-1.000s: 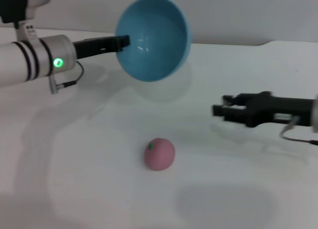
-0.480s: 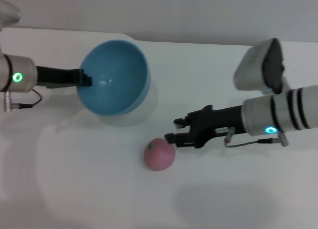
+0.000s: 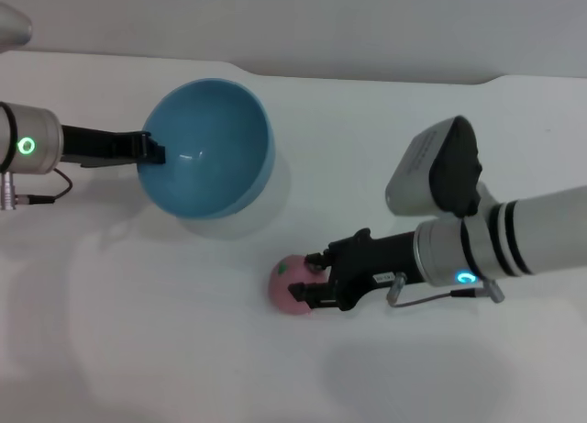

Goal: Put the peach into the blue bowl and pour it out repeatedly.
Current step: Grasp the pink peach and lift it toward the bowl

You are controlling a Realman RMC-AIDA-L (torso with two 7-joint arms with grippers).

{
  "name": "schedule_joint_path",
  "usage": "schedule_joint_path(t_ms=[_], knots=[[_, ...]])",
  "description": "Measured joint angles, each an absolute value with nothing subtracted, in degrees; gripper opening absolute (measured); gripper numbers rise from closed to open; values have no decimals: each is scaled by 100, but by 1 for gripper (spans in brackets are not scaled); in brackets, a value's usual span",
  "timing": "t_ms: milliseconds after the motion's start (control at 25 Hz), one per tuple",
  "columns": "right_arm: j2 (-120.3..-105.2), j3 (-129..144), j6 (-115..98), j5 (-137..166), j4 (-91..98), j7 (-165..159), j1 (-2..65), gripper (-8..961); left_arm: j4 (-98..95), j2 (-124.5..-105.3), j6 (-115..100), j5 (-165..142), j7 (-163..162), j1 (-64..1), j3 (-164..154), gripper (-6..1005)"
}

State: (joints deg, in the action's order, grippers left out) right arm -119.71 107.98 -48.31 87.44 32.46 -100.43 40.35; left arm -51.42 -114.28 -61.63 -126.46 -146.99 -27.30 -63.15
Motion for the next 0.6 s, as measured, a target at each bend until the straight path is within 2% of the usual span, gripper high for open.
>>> schedule_joint_path(t_ms=[600], knots=[[-11948,10972,-4558,8512,3176,-10015,3811,506,-5150,-11509,-6178,-12661,-14669,-2774,-6334,-1]])
